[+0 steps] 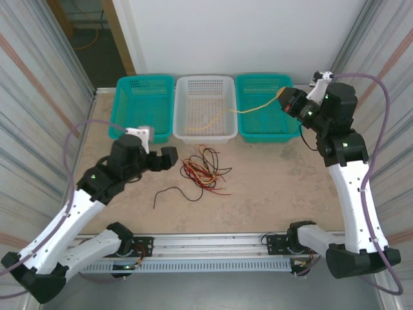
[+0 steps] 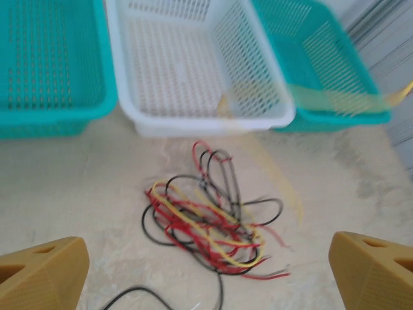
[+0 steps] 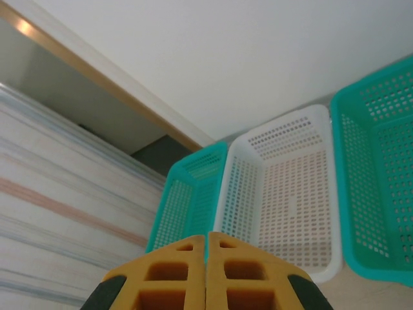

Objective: Untangle the cables

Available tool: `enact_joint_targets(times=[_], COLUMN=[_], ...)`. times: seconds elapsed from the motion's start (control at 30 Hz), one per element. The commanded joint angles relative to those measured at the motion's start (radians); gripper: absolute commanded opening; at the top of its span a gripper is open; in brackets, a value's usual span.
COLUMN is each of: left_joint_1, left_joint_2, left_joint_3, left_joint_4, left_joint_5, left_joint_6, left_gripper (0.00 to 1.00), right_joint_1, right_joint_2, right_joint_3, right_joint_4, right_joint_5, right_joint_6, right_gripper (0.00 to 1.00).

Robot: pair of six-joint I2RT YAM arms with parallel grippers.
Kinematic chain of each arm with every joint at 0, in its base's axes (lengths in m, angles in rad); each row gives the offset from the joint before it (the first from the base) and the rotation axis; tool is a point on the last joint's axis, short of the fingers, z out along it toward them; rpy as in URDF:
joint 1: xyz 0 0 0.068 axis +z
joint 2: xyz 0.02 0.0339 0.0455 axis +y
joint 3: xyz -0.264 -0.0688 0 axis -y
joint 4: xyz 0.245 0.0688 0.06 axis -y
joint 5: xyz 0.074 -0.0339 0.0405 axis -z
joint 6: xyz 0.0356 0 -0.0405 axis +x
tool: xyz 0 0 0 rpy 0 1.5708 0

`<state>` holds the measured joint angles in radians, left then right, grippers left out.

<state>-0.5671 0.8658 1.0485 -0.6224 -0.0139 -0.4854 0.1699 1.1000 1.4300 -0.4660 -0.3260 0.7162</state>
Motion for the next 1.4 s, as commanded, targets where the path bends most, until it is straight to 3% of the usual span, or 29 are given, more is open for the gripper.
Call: enact_joint_targets(times=[0.0,0.13,0.23,0.4,0.67,0.83,1.07,1.23,1.27,1.3,1.37], left_joint_1=[0.025,0.021,0.022,0.023,0.023,0.024,0.026,0.026,0.027,0.030,0.045], left_joint_2=[0.014,0.088,0.100,0.177,0.243,0.240,0.207,0.202,0.202,0.200,0.198], left_joint_3=[0.116,0.239,0.281,0.303,0.299,0.270,0.207,0.177,0.174,0.173,0.173], left_joint_4=[-0.041,-0.038,-0.043,-0.027,0.027,0.065,0.137,0.166,0.170,0.173,0.179], left_joint_5=[0.206,0.406,0.396,0.456,0.434,0.402,0.426,0.444,0.423,0.403,0.353], left_joint_6=[0.053,0.218,0.388,0.538,0.607,0.635,0.632,0.598,0.594,0.588,0.588], left_gripper=[0.92,0.82,0.83,0.79,0.55,0.48,0.01,0.00,0.00,0.00,0.00], right_joint_1=[0.070,0.165,0.198,0.246,0.287,0.289,0.289,0.289,0.289,0.289,0.279], right_joint_2=[0.023,0.082,0.152,0.256,0.308,0.315,0.311,0.293,0.286,0.276,0.249], right_joint_3=[0.046,0.075,0.145,0.251,0.300,0.300,0.282,0.248,0.237,0.225,0.198], right_joint_4=[0.004,0.006,-0.027,-0.083,-0.092,-0.081,-0.056,-0.036,-0.034,-0.039,-0.060], right_joint_5=[0.056,0.037,-0.053,-0.175,-0.222,-0.235,-0.245,-0.235,-0.218,-0.185,-0.080], right_joint_6=[-0.049,-0.074,-0.098,-0.123,-0.130,-0.129,-0.114,-0.103,-0.101,-0.101,-0.104], right_gripper=[0.00,0.00,0.00,0.00,0.00,0.00,0.00,0.00,0.11,0.30,0.50])
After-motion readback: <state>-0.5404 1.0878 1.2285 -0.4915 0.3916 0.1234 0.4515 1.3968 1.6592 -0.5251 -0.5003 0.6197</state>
